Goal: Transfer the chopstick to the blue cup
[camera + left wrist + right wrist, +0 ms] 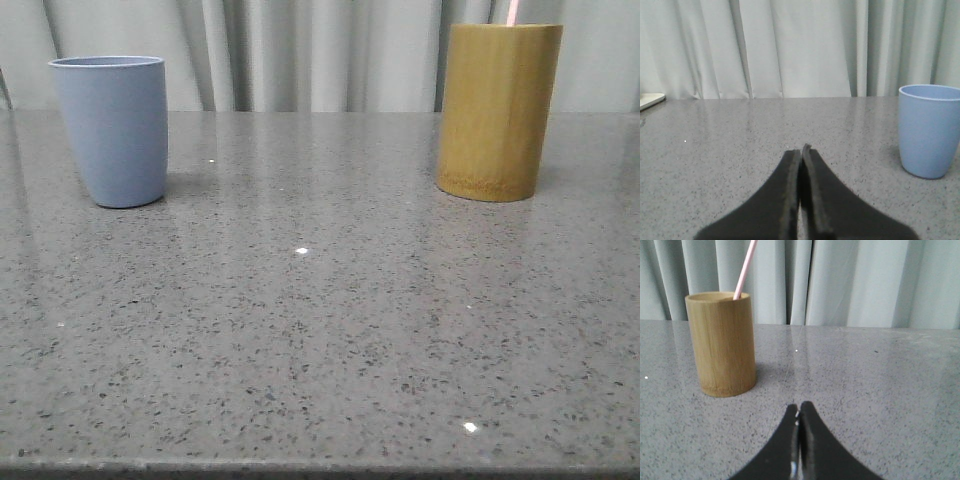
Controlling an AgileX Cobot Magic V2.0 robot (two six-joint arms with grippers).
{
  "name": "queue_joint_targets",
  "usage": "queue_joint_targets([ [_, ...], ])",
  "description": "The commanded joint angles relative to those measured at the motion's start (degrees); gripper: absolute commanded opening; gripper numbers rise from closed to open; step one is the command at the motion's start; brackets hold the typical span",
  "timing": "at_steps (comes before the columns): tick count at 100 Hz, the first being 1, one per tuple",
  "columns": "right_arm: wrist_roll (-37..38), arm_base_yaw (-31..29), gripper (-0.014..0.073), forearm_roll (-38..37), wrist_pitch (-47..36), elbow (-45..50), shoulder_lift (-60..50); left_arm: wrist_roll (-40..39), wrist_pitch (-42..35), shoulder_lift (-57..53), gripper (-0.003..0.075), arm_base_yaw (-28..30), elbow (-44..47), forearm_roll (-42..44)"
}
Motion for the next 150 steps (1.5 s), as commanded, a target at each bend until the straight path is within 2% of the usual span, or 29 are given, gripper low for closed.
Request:
queue_joint_targets([
  [1, -0.07, -0.22, -0.0060, -0.34, 0.70, -6.17, 0.35, -0.09, -1.32, 2.18, -0.0019, 0.09, -6.42, -0.73],
  [30, -0.07, -0.22, -0.0060, -0.34, 18.03, -24.25, 13.46, -0.09, 10.03, 16.08, -0.0019, 0.09, -24.10, -5.09],
  [48, -0.07, -0.22, -0.0058, -0.34, 21.28, -34.16, 24.91, -0.09, 15.90, 27.43, -0.0019, 0.09, -35.62, -5.09],
  [58, -0.07, -0.22, -0.0057, -0.34, 21.28, -38.16, 30.52, 0.00, 16.28, 33.76, -0.0019, 0.09, -40.36, -4.69],
  [68, -0.07, -0.22, 0.0015, -0.34, 21.02, -41.61, 35.18, 0.74, 17.97, 39.84, -0.0013, 0.09, -44.73, -4.69],
  [75, -0.07, -0.22, 0.0141, -0.34, 20.98, -43.68, 37.41, 2.16, 20.54, 43.29, 0.0036, 0.09, -47.62, -4.69],
  [80, -0.07, -0.22, 0.0246, -0.34, 20.92, -44.81, 38.60, 2.43, 21.88, 45.39, 0.0104, 0.09, -49.47, -4.80],
  [85, -0.07, -0.22, 0.0315, -0.34, 20.77, -45.61, 39.45, 2.43, 22.54, 47.09, 0.0202, 0.09, -50.66, -5.35],
  [95, -0.07, -0.22, 0.0357, -0.34, 19.66, -45.82, 39.88, 2.43, 22.78, 49.21, 0.0375, 0.09, -51.96, -5.59],
  [102, -0.07, -0.22, 0.0357, -0.34, 19.33, -45.82, 39.81, 2.43, 22.81, 49.36, 0.0444, 0.09, -52.07, -5.59],
  [136, -0.07, -0.22, 0.0357, -0.34, 19.50, -45.82, 39.81, 3.18, 22.20, 51.21, 0.0435, -0.57, -53.49, -6.86],
  [150, -0.07, -0.22, 0.0357, -0.34, 19.69, -45.82, 39.81, 3.47, 28.50, 56.29, 0.0407, -2.90, -60.70, -6.86],
])
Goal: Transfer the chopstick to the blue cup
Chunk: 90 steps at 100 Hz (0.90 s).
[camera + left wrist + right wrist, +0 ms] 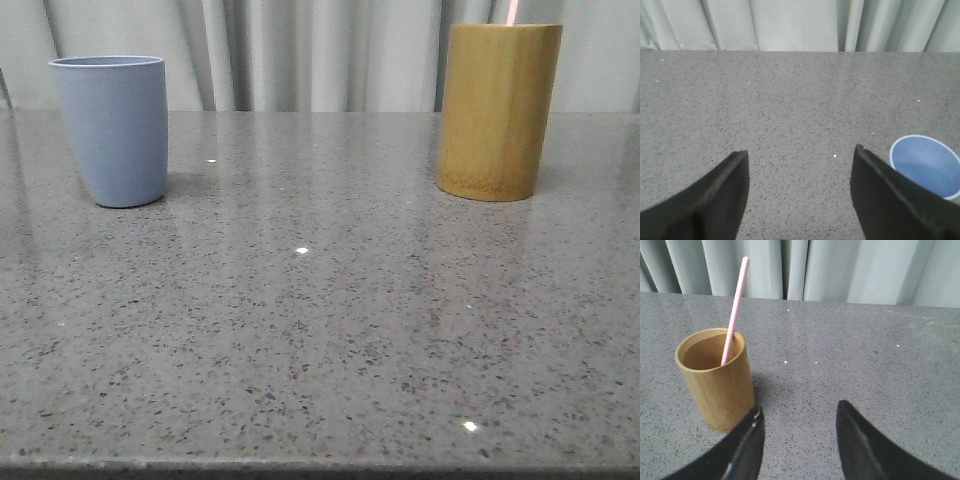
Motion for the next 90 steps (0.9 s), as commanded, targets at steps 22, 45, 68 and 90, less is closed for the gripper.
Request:
queue_joint_targets([
  [22, -0.07, -0.22, 0.0357, -0.34, -3.91, -2.19, 0.12, 0.29, 16.22, 15.47, 0.0407, -4.88, -21.43, -1.61],
  [45, -0.07, -0.22, 0.0357, -0.34, -3.91, -2.19, 0.12, 0.10, 29.59, 28.62, 0.0407, -6.29, -34.16, -2.97],
  [68, -0.07, -0.22, 0.0357, -0.34, -3.85, -2.19, 0.12, 0.05, 32.11, 36.59, 0.0407, -9.26, -39.01, -4.16],
  [90, -0.07, -0.22, 0.0357, -0.34, -3.96, -2.19, 0.12, -1.16, 34.20, 41.37, 0.0407, -12.04, -41.49, -4.27],
])
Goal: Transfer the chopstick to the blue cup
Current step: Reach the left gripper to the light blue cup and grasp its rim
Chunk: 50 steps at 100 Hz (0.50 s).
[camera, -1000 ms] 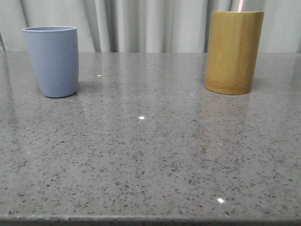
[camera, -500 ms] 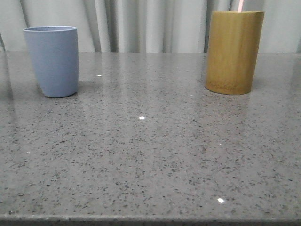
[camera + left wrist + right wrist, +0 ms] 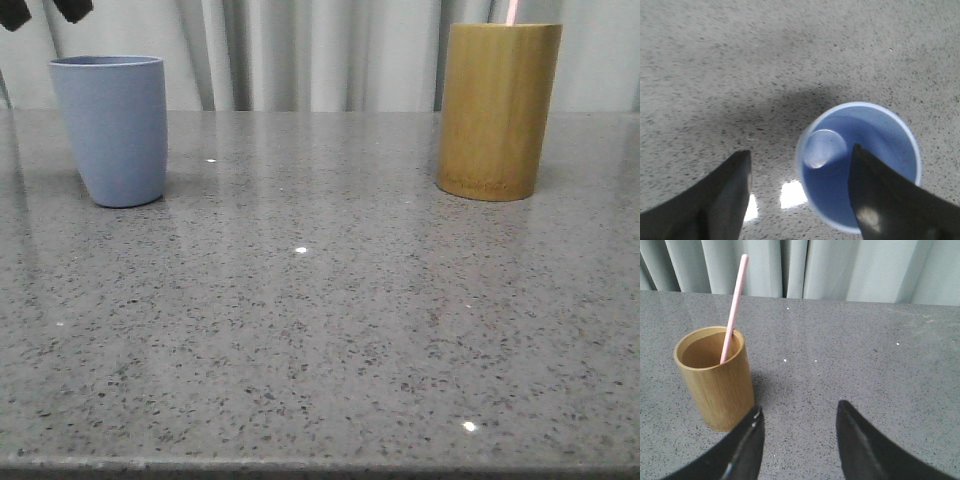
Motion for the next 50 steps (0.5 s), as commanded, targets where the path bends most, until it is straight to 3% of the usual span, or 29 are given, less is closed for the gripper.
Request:
queue_joint_targets([
  [1, -0.07, -0.22, 0.0357, -0.34, -4.22, -2.19, 0.12, -1.47, -0.91, -0.97, 0.0407, -1.14, -2.61, -1.31],
  [33, -0.07, -0.22, 0.0357, -0.34, -4.58, -2.19, 0.12, -2.20, 2.00, 2.71, 0.0403, -1.26, -3.12, -0.61],
  [50, -0.07, -0.22, 0.0357, -0.34, -4.58, -2.19, 0.12, -3.46, 1.66, 2.83, 0.0341, -1.26, -3.12, 1.20],
])
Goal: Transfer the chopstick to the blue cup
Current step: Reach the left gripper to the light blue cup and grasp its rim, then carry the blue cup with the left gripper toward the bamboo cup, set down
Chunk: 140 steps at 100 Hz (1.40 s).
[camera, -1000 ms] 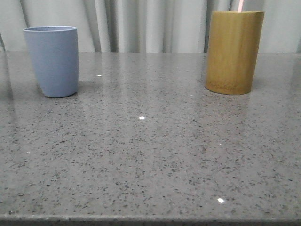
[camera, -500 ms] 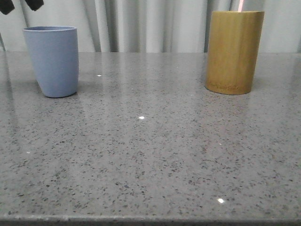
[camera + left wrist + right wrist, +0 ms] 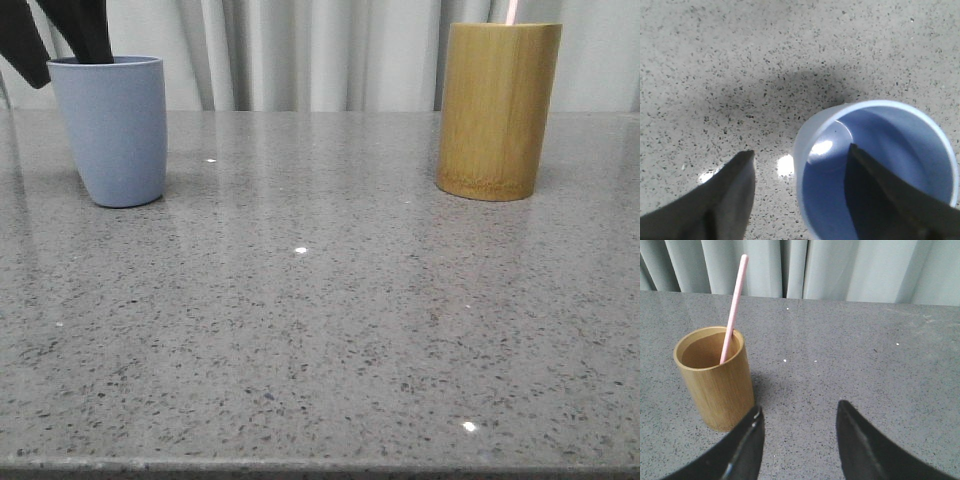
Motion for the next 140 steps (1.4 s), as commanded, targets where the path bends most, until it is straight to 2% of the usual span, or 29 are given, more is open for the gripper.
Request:
queue_joint_targets([
  [1, -0.07, -0.22, 0.0357, -0.34, -4.58, -2.19, 0.12, -1.26, -1.05, -2.41, 0.0333, -0.43, -1.94, 0.43],
  [20, -0.07, -0.22, 0.0357, -0.34, -4.58, -2.19, 0.12, -1.26, 0.04, -1.77, 0.0219, -0.43, -1.94, 0.53],
  [42, -0.07, -0.22, 0.0357, -0.34, -4.58, -2.19, 0.12, -1.26, 0.14, -1.77, -0.0020, -0.43, -1.94, 0.53],
  [72, -0.07, -0.22, 0.0357, -0.34, -4.58, -2.19, 0.12, -1.26, 0.36, -1.77, -0.0019, -1.42, -4.05, -2.67],
  [90, -0.07, -0.22, 0.0357, -0.34, -4.51, -2.19, 0.12, -1.26, -1.10, -0.96, -0.0019, -6.32, -7.53, -2.94],
  [117, -0.07, -0.22, 0.0357, -0.34, -4.52, -2.19, 0.12, -1.26, 1.34, 7.13, -0.0019, -14.26, -16.48, -2.94],
  [140, -0.07, -0.22, 0.0357, -0.34, -4.09, -2.19, 0.12, -1.26, 1.09, 10.61, -0.0019, -16.17, -21.04, -3.67],
])
